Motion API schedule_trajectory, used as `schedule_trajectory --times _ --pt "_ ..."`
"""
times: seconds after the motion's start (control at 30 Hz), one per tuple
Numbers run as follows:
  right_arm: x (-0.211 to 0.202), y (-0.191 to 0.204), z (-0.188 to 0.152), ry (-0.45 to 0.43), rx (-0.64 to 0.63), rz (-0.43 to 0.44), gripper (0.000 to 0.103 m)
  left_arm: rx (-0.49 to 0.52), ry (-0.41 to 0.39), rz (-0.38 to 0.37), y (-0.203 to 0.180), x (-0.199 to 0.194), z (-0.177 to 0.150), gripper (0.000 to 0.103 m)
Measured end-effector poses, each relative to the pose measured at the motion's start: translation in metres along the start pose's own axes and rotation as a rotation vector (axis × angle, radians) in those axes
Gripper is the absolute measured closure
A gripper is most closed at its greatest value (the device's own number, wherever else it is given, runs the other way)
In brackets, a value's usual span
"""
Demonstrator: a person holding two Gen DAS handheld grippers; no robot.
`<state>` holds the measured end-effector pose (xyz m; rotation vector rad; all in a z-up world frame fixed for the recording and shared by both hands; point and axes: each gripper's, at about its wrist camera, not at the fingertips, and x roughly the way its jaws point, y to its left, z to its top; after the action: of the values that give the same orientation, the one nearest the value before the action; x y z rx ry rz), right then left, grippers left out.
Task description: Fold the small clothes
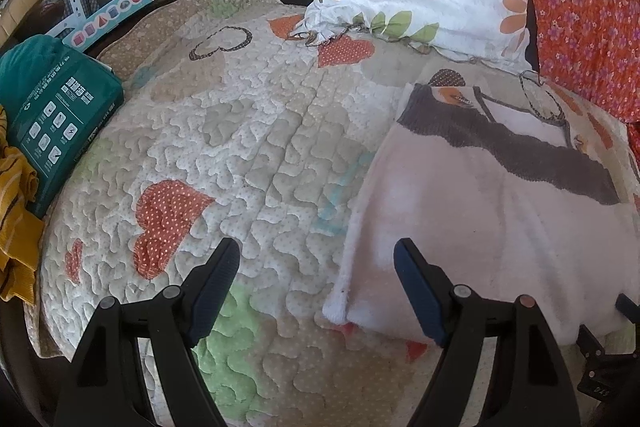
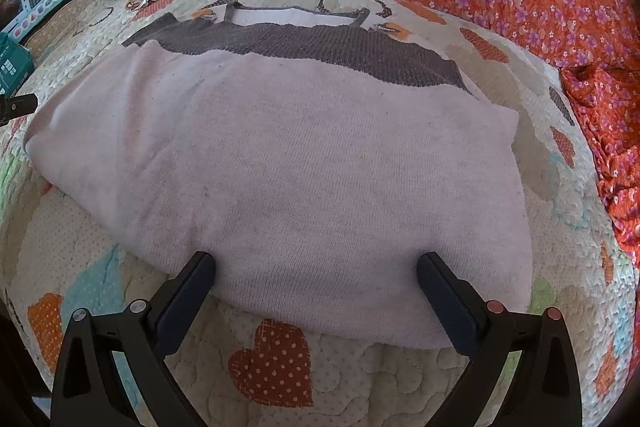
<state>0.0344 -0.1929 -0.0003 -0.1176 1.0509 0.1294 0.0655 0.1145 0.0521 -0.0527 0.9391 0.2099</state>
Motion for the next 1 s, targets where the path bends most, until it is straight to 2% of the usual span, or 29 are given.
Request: schedule_trajectory --times 0.3,0.53,0.6,0.63,0.7,0.77,0.8,0.83,0.93,1.0 --pt "0.0 0.001 -0.001 -0.016 0.002 -0.006 0.0 -0.001 0.017 -0.015 -0.002 0.006 -0.005 0.024" --pt "-0.001 0.001 -0.002 -0.014 0.003 -0.005 0.0 -0.045 0.196 -0.129 -0.002 0.051 -0.006 0.024" --pt "-0.003 0.0 -0.001 0.001 0.009 0.003 0.0 -0.038 0.198 -0.124 -0.006 0.058 -0.006 0.019" --pt "-0.007 0.0 0.0 -0.004 0.017 0.018 0.004 -0.031 0.188 -0.119 -0.008 0.058 -0.006 0.018" --pt "-0.022 0.003 -0.001 -0.054 0.017 0.083 0.008 -0.021 0.187 -0.131 -0.012 0.057 -0.005 0.02" --pt "-0.036 0.013 -0.001 -0.112 -0.017 0.111 0.008 -0.021 0.197 -0.204 -0.016 0.057 -0.003 0.061" --pt "-0.044 0.023 -0.003 -0.149 -0.057 0.115 0.008 -0.02 0.207 -0.239 -0.017 0.056 -0.001 0.072" --pt "-0.048 0.031 -0.003 -0.168 -0.088 0.118 0.008 -0.028 0.227 -0.285 -0.018 0.056 0.001 0.09" --pt "-0.052 0.064 -0.001 -0.185 -0.19 0.129 0.008 -0.049 0.244 -0.313 -0.013 0.051 0.007 0.091" --pt "-0.052 0.088 0.005 -0.199 -0.236 0.137 0.008 -0.11 0.263 -0.353 -0.001 0.05 0.012 0.091"
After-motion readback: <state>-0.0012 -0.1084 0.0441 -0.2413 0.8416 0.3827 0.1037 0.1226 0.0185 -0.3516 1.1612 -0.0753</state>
